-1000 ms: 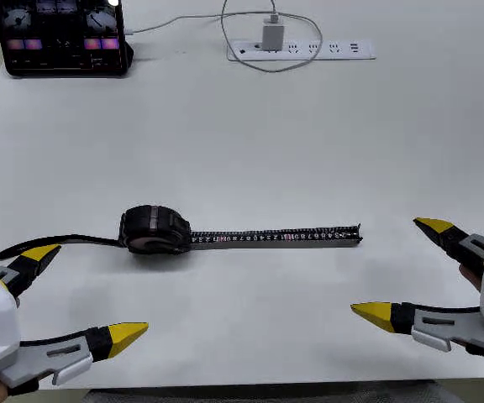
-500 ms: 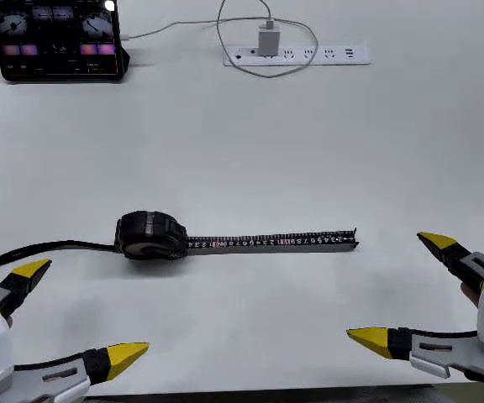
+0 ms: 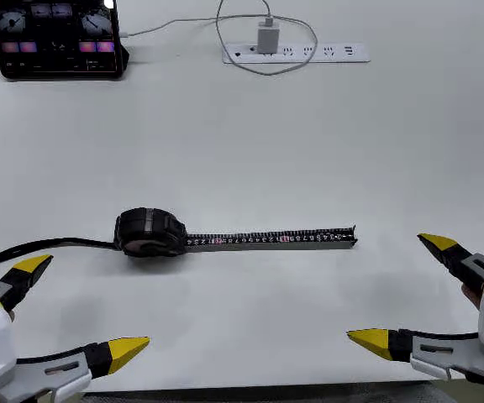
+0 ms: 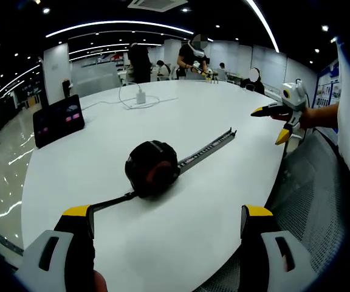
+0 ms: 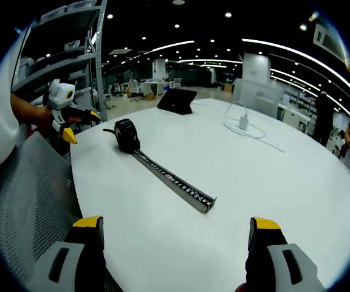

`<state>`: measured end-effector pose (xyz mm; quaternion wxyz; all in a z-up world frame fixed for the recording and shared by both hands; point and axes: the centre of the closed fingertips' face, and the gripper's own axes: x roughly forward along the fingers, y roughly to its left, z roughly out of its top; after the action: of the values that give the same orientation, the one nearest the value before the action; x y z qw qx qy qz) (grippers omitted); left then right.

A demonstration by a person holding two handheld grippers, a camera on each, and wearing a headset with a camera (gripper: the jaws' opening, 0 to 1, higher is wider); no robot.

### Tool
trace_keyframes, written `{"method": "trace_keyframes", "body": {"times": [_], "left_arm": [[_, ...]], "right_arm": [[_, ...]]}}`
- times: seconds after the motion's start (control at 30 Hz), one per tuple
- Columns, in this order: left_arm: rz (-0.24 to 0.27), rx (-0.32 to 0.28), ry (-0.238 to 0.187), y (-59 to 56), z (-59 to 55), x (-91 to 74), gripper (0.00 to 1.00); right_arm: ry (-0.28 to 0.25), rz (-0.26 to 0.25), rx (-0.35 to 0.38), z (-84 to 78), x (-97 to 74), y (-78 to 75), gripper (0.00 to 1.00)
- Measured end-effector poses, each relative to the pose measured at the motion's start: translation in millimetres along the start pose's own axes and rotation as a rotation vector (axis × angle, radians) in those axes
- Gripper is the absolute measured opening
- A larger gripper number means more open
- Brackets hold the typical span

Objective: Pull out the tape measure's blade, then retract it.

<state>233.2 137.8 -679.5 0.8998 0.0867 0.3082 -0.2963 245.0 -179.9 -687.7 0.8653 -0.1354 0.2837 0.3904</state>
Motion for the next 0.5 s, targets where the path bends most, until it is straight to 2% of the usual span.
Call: {"method": "trace_keyframes", "body": {"times": [0.5], "left_arm": [[0.006, -0.008, 0.000, 1.4, -0.2, -0.9, 0.97]], "right_arm": [[0.002, 0.000, 0.006, -1.0, -2.7, 2.6, 0.98]]}}
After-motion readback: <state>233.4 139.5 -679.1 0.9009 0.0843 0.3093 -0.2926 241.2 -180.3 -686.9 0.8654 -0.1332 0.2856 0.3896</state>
